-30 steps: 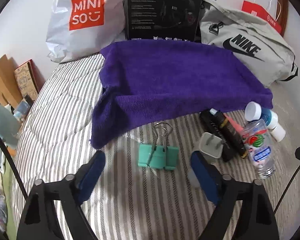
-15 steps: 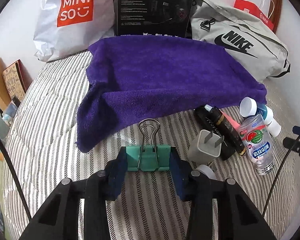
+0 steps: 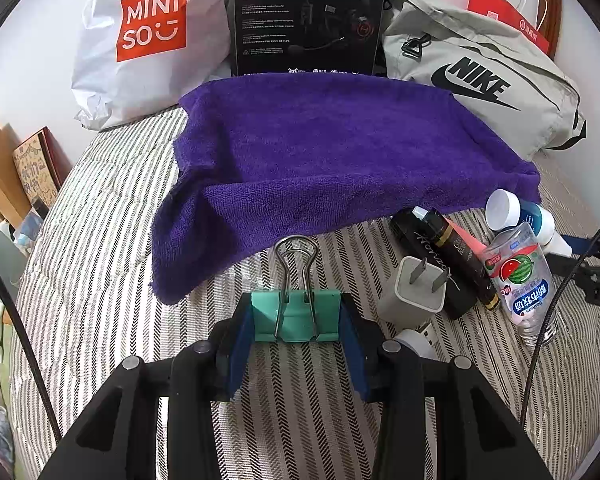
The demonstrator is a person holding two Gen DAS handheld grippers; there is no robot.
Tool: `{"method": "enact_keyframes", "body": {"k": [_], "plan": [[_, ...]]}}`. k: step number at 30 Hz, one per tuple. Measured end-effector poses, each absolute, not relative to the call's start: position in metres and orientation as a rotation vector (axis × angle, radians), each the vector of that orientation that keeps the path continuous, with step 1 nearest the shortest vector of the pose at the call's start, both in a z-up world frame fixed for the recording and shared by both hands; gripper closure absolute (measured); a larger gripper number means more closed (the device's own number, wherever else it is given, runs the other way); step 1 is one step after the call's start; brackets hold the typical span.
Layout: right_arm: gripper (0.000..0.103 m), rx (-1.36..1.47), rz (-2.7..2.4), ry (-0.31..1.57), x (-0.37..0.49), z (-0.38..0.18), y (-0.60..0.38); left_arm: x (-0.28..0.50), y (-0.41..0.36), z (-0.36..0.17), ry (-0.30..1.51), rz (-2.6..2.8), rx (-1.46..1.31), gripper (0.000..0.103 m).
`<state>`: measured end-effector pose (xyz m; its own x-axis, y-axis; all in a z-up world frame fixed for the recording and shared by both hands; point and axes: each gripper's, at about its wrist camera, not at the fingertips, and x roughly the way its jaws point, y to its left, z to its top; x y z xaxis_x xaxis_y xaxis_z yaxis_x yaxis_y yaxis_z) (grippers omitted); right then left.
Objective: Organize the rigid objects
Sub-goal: 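Grasp the green binder clip with the left gripper while the right gripper grasps the white tape roll, then carry the clip and tape roll onto the purple towel and open both grippers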
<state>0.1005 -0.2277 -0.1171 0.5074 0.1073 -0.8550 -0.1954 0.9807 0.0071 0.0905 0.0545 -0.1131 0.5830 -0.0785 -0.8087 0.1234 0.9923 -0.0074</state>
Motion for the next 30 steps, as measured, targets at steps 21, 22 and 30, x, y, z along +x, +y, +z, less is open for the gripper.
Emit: {"method": "enact_keyframes", "body": {"k": [21,22,30], "plan": [[0.073,-0.038,0.243,1.019,0.092,-0.083,-0.237,0.083,0.077,-0.101,0.964,-0.121,-0.058,0.064],[0.073,-0.044,0.245,1.016,0.093,-0.080,-0.236,0.082,0.078,-0.099,0.965,-0.119,-0.058,0.064],[0.073,-0.048,0.287,0.973,0.112,-0.055,-0.223,0.078,0.089,-0.064,0.910,-0.105,-0.061,0.064]]}}
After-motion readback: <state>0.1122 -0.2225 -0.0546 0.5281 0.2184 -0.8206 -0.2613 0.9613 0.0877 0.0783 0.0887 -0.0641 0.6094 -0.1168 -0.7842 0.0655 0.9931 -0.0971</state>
